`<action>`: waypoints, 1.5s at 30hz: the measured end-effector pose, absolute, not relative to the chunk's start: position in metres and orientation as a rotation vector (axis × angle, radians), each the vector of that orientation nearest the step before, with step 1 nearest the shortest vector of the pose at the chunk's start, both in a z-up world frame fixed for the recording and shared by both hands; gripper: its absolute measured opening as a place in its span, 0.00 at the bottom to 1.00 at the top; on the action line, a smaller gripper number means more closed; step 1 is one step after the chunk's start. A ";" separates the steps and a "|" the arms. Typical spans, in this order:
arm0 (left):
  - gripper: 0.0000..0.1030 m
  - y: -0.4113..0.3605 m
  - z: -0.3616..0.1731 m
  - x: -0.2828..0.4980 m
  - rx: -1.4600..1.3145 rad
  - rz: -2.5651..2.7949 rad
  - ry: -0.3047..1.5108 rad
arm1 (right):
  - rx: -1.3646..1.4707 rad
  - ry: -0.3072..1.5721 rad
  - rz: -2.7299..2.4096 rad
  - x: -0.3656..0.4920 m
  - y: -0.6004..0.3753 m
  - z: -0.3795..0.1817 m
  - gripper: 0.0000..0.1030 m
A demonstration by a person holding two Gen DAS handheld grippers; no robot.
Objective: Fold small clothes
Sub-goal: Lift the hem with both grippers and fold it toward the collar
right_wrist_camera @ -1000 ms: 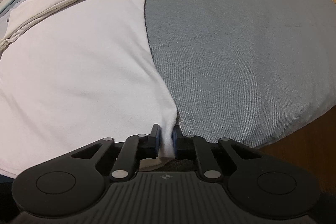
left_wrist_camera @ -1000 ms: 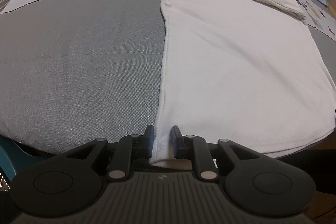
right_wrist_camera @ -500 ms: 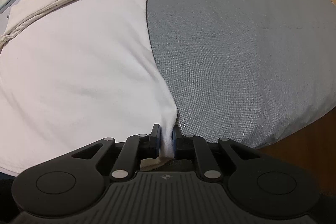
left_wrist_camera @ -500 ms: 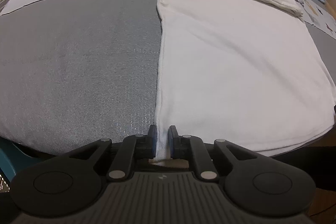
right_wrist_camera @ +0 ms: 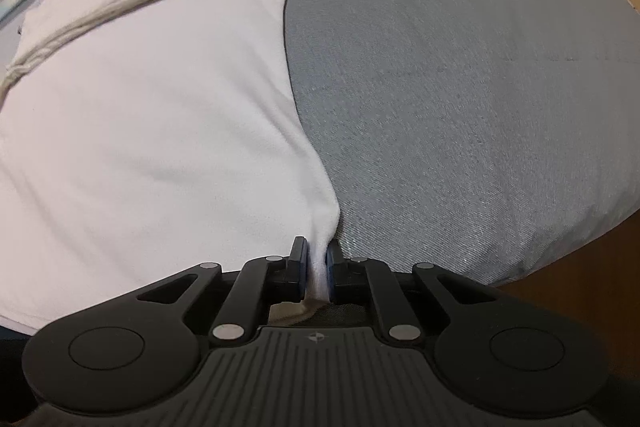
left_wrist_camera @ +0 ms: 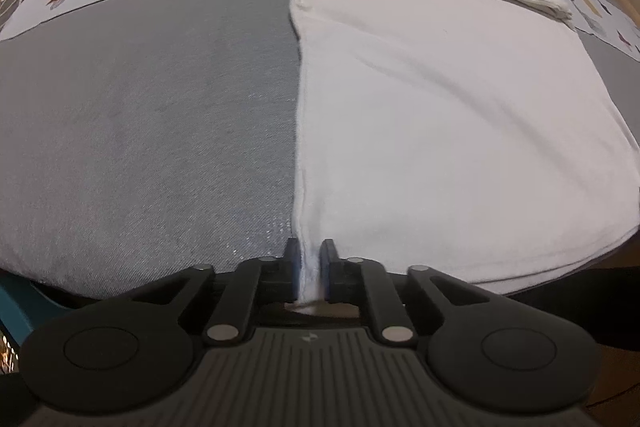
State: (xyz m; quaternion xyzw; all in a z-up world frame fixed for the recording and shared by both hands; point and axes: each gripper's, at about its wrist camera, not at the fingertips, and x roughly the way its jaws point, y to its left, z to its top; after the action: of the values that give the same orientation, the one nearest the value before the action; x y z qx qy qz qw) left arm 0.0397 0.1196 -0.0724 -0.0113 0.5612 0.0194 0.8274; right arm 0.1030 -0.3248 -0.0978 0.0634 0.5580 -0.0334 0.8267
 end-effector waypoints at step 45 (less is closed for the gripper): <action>0.04 0.200 -0.017 0.173 -0.220 -0.126 1.012 | 0.332 1.034 0.078 0.215 -0.372 -0.030 0.04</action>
State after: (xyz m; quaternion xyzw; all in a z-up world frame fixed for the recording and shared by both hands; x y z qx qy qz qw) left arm 0.1730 0.1996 -0.0166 -0.1053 0.4834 -0.0602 0.8669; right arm 0.2145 -0.3720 -0.0297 0.1579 0.4920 0.0373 0.8553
